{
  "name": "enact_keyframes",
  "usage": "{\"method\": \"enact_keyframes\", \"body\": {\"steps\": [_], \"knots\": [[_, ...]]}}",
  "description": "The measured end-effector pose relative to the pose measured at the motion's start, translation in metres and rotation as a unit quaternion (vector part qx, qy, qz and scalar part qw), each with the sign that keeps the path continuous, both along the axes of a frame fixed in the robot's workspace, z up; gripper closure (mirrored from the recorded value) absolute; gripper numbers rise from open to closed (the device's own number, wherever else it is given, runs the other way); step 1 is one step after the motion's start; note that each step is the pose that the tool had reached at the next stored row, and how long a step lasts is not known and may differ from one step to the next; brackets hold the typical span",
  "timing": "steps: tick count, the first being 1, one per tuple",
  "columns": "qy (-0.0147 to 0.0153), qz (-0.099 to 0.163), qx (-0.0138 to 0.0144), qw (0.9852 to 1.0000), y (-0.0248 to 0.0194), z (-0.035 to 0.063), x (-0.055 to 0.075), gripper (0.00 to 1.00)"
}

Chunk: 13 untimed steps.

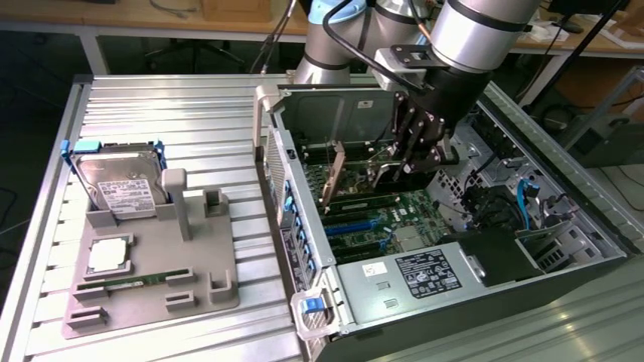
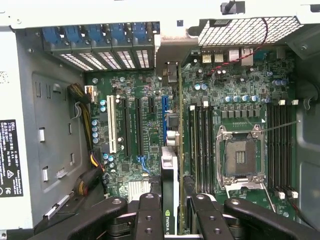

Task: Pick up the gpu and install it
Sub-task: 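Insert the gpu into the slot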

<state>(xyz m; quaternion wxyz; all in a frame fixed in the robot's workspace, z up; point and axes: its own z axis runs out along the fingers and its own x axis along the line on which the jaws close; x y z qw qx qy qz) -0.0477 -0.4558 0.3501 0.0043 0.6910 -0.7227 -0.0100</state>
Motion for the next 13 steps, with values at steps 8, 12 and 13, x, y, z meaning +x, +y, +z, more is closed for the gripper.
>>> {"method": "enact_keyframes", "body": {"steps": [8, 12, 13], "knots": [[0.0000, 0.000, 0.0000, 1.0000, 0.0000, -0.0026, 0.0000, 0.73], [0.0000, 0.000, 0.0000, 1.0000, 0.0000, -0.0041, 0.0000, 0.73], [0.0000, 0.000, 0.0000, 1.0000, 0.0000, -0.0043, 0.0000, 0.73]]}}
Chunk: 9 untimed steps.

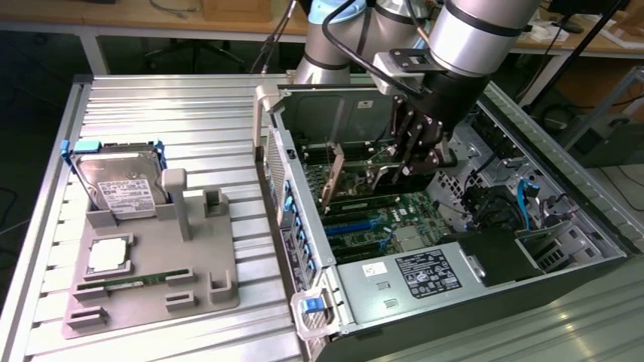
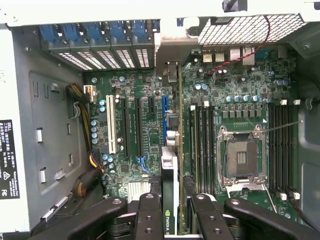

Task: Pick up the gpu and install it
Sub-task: 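Insert the gpu into the slot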

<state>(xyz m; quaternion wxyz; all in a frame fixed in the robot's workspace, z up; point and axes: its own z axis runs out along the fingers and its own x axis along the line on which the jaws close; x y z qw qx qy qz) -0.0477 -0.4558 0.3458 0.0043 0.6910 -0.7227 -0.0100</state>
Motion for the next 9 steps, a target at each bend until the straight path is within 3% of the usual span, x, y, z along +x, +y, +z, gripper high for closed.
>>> {"method": "enact_keyframes", "body": {"steps": [9], "knots": [[0.0000, 0.000, 0.0000, 1.0000, 0.0000, -0.0025, 0.0000, 0.73]]}}
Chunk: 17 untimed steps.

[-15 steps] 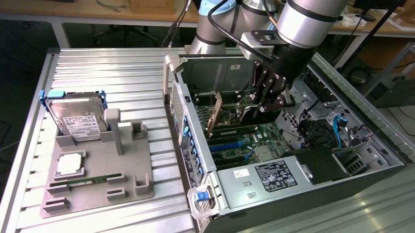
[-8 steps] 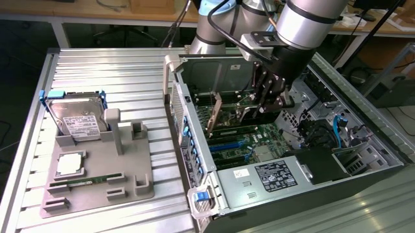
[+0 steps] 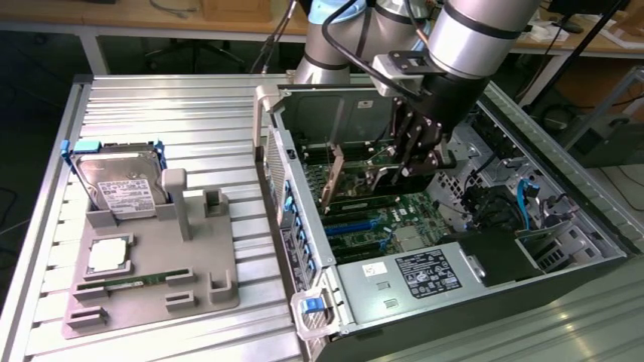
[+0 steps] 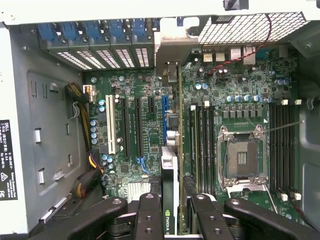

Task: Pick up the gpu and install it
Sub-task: 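Insert the gpu into the slot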

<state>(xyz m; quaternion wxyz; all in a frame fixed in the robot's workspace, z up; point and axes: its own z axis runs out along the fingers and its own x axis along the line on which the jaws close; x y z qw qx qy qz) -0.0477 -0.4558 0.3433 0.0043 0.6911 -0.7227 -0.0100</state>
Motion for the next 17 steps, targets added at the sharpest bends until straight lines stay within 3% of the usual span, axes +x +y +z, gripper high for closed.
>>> {"method": "enact_keyframes", "body": {"steps": [17], "knots": [[0.0000, 0.006, 0.0000, 1.0000, 0.0000, -0.0024, 0.0000, 0.73]]}}
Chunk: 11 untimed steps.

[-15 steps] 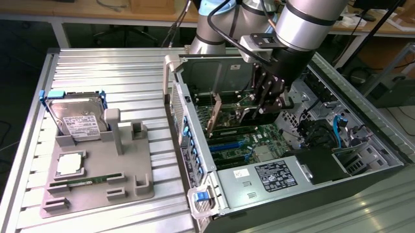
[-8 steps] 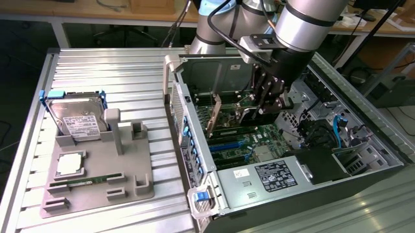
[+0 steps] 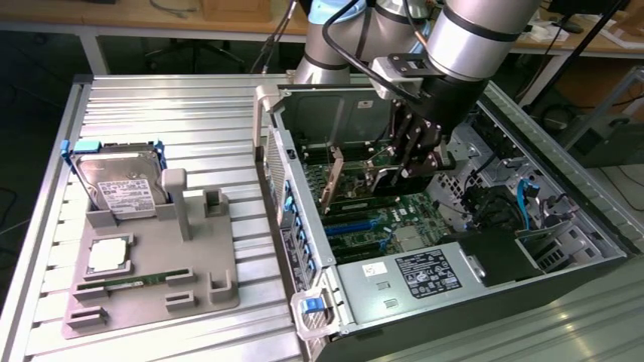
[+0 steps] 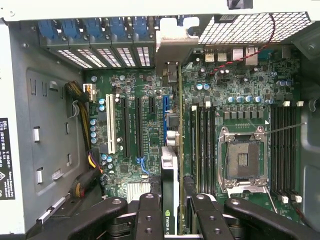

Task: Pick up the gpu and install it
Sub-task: 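Insert the gpu into the slot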

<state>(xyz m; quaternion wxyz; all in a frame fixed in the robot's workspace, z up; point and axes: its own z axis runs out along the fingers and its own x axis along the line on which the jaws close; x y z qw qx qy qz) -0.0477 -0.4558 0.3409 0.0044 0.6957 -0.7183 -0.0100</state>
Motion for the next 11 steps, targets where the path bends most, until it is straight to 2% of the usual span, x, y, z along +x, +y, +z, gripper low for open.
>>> {"method": "enact_keyframes", "body": {"steps": [6, 11], "knots": [[-0.0002, 0.000, 0.0001, 1.0000, 0.0000, -0.0002, 0.0000, 0.73], [-0.0003, 0.002, 0.0000, 1.0000, 0.0000, -0.0080, 0.0000, 0.73]]}}
